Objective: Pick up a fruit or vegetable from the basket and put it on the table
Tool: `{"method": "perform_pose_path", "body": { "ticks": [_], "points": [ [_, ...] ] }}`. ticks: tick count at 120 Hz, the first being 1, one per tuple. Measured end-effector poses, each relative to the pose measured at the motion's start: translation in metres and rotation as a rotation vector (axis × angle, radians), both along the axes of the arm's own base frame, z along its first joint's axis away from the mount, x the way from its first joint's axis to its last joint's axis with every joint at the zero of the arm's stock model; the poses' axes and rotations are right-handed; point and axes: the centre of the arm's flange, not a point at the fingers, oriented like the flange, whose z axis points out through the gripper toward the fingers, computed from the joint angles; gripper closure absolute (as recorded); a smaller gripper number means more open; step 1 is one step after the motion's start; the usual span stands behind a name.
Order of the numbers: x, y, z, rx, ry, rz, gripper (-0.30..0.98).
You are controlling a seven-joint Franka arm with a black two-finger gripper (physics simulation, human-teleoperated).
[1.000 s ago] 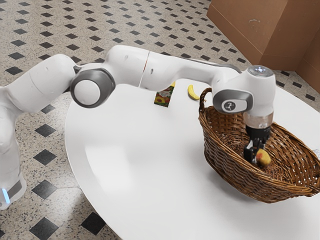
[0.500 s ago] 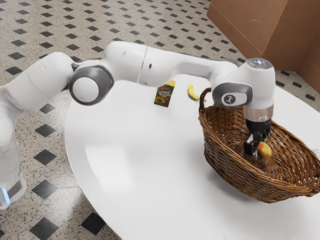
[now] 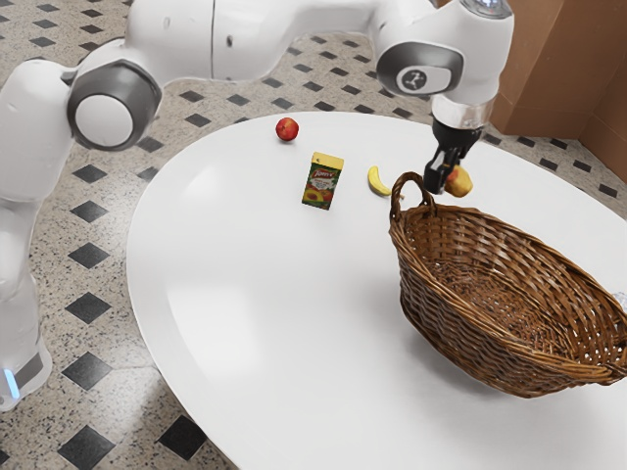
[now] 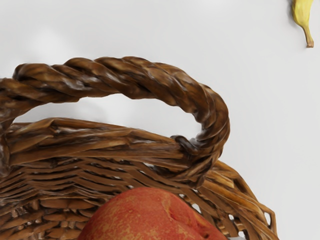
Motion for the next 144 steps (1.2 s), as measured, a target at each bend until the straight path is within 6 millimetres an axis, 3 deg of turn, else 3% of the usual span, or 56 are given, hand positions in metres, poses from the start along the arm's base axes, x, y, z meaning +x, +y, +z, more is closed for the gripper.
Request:
{"method": "perform_pose_path", "body": {
  "ticks": [12, 33, 46, 53, 62, 77, 101, 119, 144],
  "points": [
    [-0.008, 0.003, 0.005, 0.010, 0.013, 0.018, 0.41],
    [-0.042, 0.011, 0.055, 0.059, -0.028, 0.062, 0.41],
    [-0.075, 0.044, 0.092, 0.098, -0.035, 0.155, 0.40],
    [-0.081, 0.073, 0.085, 0.113, 0.013, 0.222, 0.41],
    [-0.089, 0.106, 0.057, 0.101, 0.111, 0.297, 0.44],
    [-0.101, 0.130, 0.019, 0.045, 0.228, 0.362, 0.46],
    [-0.130, 0.160, 0.021, -0.019, 0.252, 0.445, 0.46],
    [-0.133, 0.184, 0.025, -0.034, 0.242, 0.502, 0.17],
    [-0.137, 0.208, 0.025, -0.061, 0.242, 0.554, 0.04]
  ]
}}
